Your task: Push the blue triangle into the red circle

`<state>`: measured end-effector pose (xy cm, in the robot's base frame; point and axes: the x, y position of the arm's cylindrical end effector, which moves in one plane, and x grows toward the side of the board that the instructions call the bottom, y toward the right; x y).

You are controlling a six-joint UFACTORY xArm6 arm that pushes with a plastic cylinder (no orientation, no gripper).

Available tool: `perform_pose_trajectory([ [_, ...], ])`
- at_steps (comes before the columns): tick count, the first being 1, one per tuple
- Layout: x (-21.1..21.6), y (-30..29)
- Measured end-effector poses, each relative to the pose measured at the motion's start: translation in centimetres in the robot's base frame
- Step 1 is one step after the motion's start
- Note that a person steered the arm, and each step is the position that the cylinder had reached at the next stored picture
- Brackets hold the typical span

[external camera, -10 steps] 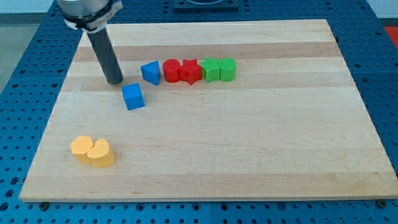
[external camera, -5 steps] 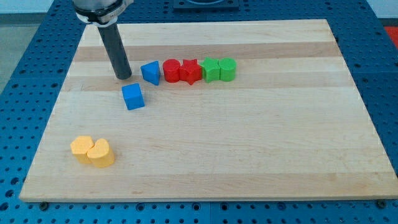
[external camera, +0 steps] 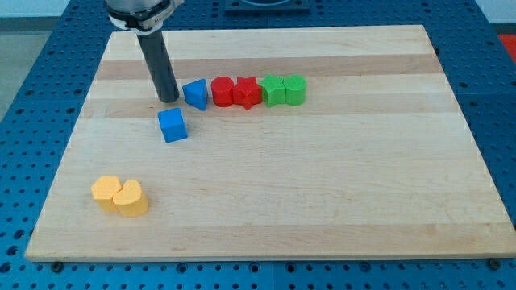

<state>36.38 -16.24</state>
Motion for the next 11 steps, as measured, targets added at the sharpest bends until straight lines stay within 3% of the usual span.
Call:
perform_pose_trajectory([
  [11, -0.1, 1.9],
])
